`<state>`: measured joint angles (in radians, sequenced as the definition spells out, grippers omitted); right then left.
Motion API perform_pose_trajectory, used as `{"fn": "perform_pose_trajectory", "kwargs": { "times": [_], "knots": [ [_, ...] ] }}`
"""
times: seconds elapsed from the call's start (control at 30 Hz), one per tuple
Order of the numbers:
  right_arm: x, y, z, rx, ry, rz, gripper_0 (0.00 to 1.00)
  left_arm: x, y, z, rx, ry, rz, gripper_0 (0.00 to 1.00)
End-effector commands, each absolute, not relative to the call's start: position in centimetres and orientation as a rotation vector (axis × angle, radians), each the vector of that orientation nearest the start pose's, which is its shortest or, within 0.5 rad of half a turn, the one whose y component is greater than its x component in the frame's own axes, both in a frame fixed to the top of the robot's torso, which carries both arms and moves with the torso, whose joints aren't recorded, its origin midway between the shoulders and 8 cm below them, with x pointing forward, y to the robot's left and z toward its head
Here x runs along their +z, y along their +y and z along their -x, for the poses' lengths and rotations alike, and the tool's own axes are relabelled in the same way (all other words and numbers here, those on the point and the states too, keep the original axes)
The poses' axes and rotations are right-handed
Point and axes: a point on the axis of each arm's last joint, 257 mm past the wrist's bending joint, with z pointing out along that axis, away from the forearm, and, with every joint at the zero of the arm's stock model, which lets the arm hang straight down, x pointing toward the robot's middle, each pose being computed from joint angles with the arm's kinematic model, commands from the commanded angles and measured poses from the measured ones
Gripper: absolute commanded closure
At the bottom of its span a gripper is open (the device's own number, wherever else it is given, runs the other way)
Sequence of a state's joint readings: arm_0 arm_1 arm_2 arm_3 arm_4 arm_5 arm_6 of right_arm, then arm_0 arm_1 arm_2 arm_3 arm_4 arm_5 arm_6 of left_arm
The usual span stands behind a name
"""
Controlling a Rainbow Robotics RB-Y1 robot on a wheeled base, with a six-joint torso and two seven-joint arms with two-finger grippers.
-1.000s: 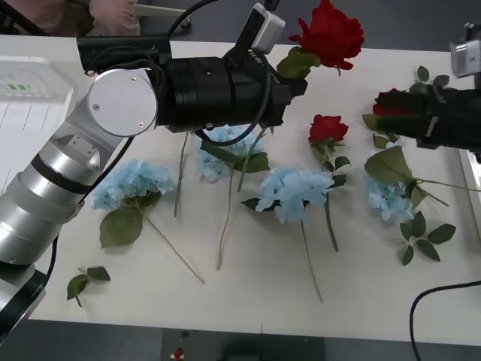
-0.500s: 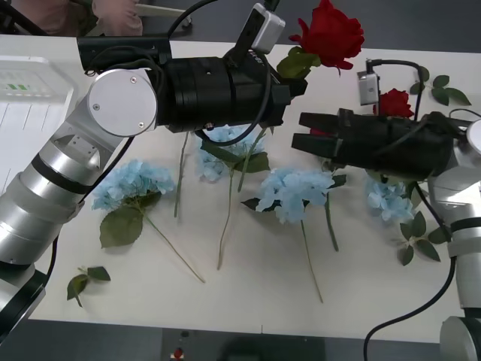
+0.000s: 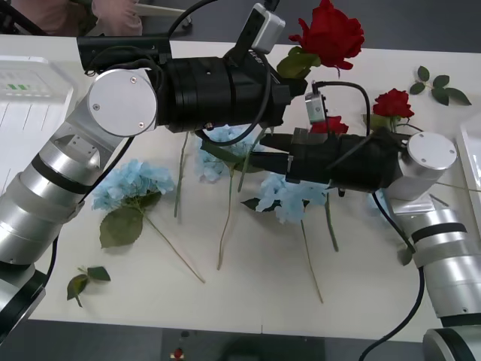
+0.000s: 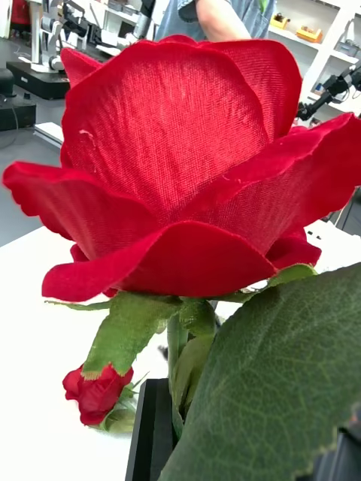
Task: Put the red flowers into the right box and the blue flowers into the left box
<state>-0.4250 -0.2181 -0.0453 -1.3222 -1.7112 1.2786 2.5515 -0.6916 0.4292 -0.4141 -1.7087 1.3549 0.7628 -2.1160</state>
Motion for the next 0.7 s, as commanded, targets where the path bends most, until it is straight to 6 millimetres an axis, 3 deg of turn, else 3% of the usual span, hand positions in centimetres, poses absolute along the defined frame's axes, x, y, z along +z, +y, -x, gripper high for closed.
{"fn": "perform_pose_trajectory", "kwargs": {
  "times": [0.03,0.2,0.23,0.3,0.33,0.7],
  "knots": [
    [-14.4,-0.6,-46.1,1.306,1.552,0.785,0.00,-1.8,-9.8,-46.8,-0.875,1.463,-1.020,1.00],
    [-14.3,0.2,-46.1,1.318,1.552,0.769,0.00,-1.8,-9.8,-46.8,-0.875,1.463,-1.020,1.00],
    [-14.2,0.3,-46.2,1.321,1.549,0.762,0.41,-1.8,-9.8,-46.8,-0.875,1.463,-1.020,1.00],
    [-14.2,0.5,-46.1,1.332,1.552,0.751,0.95,-1.8,-9.8,-46.8,-0.875,1.463,-1.020,1.00],
    [-14.1,0.6,-46.2,1.338,1.553,0.744,1.00,-1.8,-9.8,-46.8,-0.875,1.463,-1.020,1.00],
    [-13.2,0.8,-45.8,1.386,1.533,0.719,1.00,-1.8,-9.8,-46.8,-0.875,1.463,-1.020,1.00]
  ]
}}
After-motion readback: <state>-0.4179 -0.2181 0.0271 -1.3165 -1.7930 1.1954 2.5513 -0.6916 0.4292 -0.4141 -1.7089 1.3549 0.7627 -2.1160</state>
